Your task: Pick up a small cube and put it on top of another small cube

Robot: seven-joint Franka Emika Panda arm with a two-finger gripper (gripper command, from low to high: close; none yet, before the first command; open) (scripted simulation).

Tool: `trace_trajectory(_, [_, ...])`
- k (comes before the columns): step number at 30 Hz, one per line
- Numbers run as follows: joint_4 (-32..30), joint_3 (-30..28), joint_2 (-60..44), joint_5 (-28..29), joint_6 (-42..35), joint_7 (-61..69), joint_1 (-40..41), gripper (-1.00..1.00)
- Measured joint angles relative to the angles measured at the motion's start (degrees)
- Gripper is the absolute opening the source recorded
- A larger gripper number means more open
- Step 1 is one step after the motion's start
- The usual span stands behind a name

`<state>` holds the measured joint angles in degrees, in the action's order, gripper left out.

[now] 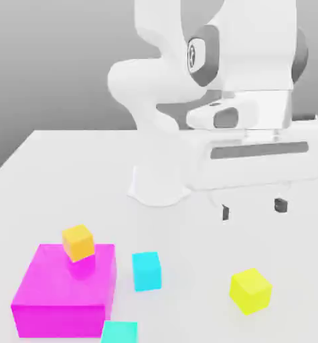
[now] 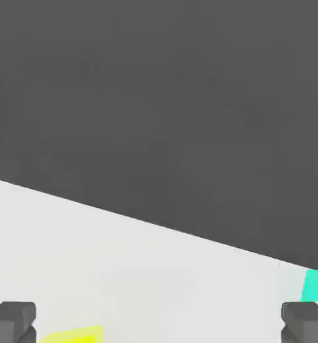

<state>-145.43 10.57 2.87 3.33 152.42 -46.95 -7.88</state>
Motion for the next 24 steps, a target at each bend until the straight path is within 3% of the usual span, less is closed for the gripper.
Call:
trace_trajectory(5, [-3.2,1.0,-10.4,1.6,5.0,-0.8,-2.9,0.00])
trace_trajectory(10, [-2.1,-2.6,-20.8,6.1,12.8,-4.2,-6.1,0.00])
trace_trajectory(11, [-1.7,-3.6,-22.8,6.8,14.4,-4.7,-6.9,-1.00])
trace_trajectory(18, [-1.7,-3.8,-23.2,7.1,14.7,-5.0,-7.1,-1.00])
trace_trajectory(24, [-2.9,-0.8,-13.0,1.4,5.9,-1.0,-3.9,-1.00])
